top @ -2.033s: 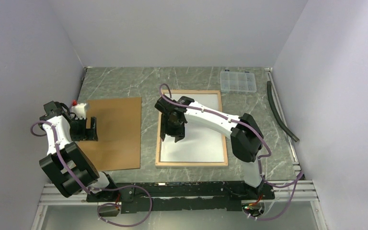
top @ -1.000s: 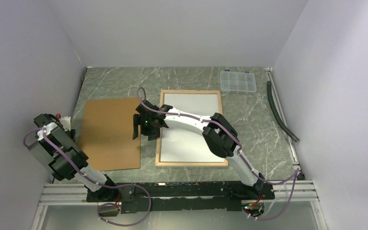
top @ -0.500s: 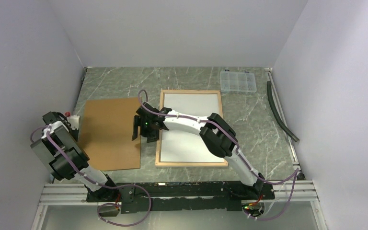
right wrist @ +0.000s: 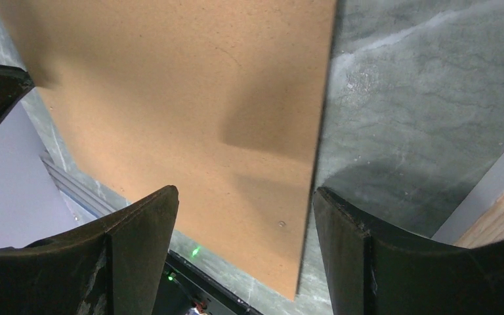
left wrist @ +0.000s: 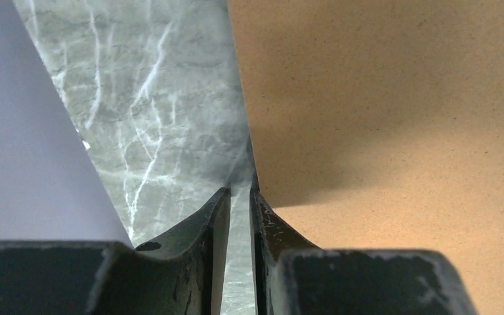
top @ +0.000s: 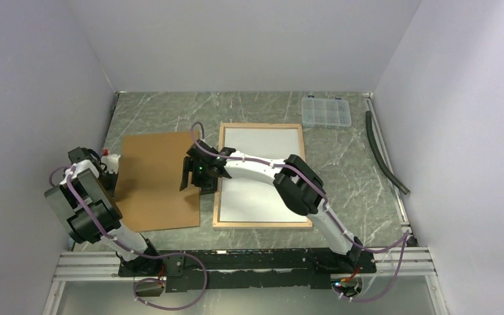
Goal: Put the photo into the frame
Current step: Pick up the photo frame item at the center of the board.
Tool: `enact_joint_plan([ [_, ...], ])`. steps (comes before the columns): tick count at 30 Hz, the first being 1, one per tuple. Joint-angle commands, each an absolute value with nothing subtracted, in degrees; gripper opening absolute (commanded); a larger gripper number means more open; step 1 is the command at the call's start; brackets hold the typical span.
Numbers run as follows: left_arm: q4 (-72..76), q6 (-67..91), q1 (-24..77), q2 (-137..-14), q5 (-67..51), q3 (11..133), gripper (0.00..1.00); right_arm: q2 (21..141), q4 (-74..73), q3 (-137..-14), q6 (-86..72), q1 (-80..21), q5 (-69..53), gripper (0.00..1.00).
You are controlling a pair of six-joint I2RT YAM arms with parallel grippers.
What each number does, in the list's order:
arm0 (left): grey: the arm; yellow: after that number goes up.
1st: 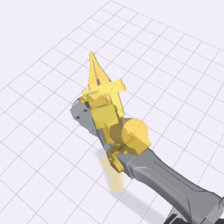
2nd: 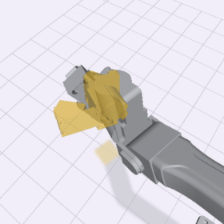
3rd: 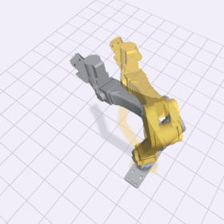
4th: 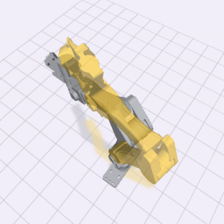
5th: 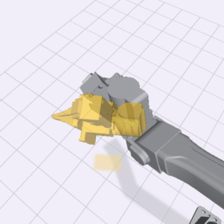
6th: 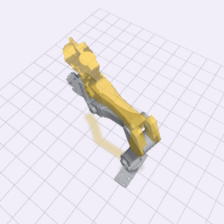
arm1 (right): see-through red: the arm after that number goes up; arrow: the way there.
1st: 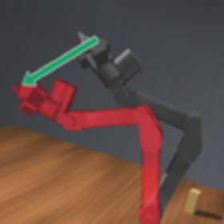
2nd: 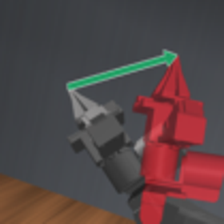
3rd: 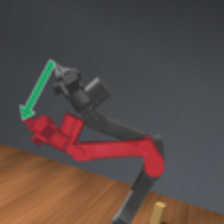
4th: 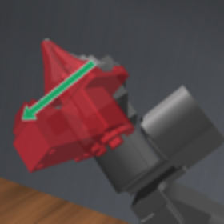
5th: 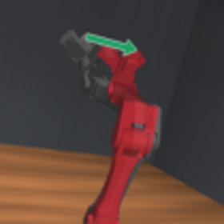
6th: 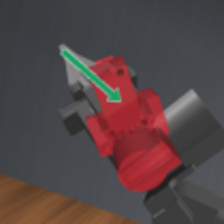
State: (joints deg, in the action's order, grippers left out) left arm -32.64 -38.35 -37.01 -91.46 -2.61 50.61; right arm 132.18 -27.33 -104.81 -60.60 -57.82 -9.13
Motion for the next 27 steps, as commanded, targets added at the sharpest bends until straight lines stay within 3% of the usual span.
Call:
enact_joint_plan([
  [1, -38.26, -37.34, -35.40, -94.79, -10.56, 47.09, 0.24, 133.85, -26.15, -105.03, -61.93, -57.46, -8.61, 0.80],
  [27, -38.12, -36.67, -31.37, -97.96, -9.88, 46.84, 0.16, 121.22, 14.27, -93.77, -73.83, -56.62, -30.65, 0.75],
])
